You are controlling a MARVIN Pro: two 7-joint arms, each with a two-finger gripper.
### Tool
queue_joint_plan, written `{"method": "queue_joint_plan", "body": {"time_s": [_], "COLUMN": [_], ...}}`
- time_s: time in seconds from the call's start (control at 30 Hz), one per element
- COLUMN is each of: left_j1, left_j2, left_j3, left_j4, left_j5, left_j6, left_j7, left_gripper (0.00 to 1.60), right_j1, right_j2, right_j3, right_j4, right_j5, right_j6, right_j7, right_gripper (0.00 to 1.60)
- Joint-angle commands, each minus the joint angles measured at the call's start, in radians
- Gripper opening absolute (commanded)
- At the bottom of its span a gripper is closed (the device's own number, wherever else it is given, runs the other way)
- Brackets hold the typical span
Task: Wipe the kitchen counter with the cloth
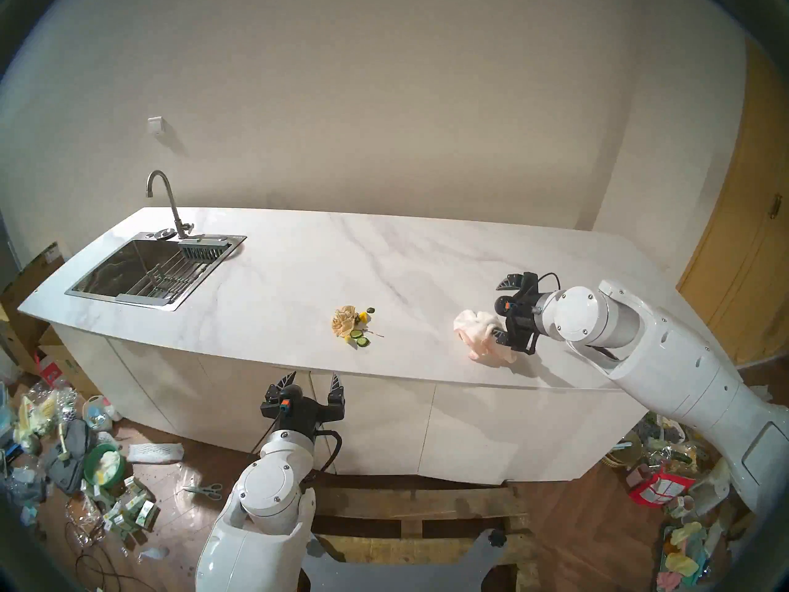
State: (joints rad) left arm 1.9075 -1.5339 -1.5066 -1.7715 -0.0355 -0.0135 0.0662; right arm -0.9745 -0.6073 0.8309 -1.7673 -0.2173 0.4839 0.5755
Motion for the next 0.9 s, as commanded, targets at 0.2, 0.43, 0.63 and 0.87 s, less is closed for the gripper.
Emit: {"method": "queue_joint_plan", "body": {"time_s": [0.2,0.43,0.63,0.87], "left_j1": [-0.004,-0.006,-0.005,-0.004], "left_j2": [0.0,0.0,0.0,0.0], "left_j3": [0.002,0.002,0.002,0.002], "left_j4": [-0.03,-0.027,-0.028,-0.029], "left_j5": [-0.002,-0.001,-0.001,-0.002], "left_j6": [-0.006,-0.007,-0.007,-0.006], "left_j7": [-0.003,-0.002,-0.003,-0.003], "left_gripper": [1.6,1.6,1.6,1.6], "right_j1": [0.121,0.125,0.178,0.204], "right_j2": [0.105,0.077,0.054,0.058], "right_j3": [-0.093,-0.203,-0.248,-0.284], "right_j4": [-0.046,-0.028,0.033,0.063], "right_j5": [-0.182,-0.443,-0.571,-0.708], "right_j6": [-0.075,-0.126,-0.104,-0.084], "right_j7": [0.184,0.103,0.115,0.145], "right_gripper": [1.6,1.6,1.6,1.6]}}
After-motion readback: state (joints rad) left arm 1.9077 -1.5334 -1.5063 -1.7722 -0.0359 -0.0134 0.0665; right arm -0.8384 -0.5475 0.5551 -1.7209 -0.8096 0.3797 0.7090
